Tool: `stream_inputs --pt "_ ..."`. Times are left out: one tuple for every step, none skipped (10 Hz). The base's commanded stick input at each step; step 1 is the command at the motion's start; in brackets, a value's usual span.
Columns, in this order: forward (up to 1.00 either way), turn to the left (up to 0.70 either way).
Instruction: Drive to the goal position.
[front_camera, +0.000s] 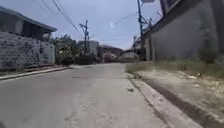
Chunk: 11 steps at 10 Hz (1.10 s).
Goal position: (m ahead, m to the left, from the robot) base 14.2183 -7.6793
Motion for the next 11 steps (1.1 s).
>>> stream_inputs --pt "1.0 0.01" --pt "1.0 0.01" --pt "1.0 0.01" --pt "1.0 0.01" --pt "1.0 0.01" --pt "1.0 0.01" --pt "1.0 0.01" --pt "1.0 0.01" --pt "1.0 0.01" --pt "1.0 0.01" --pt "1.0 0.01"
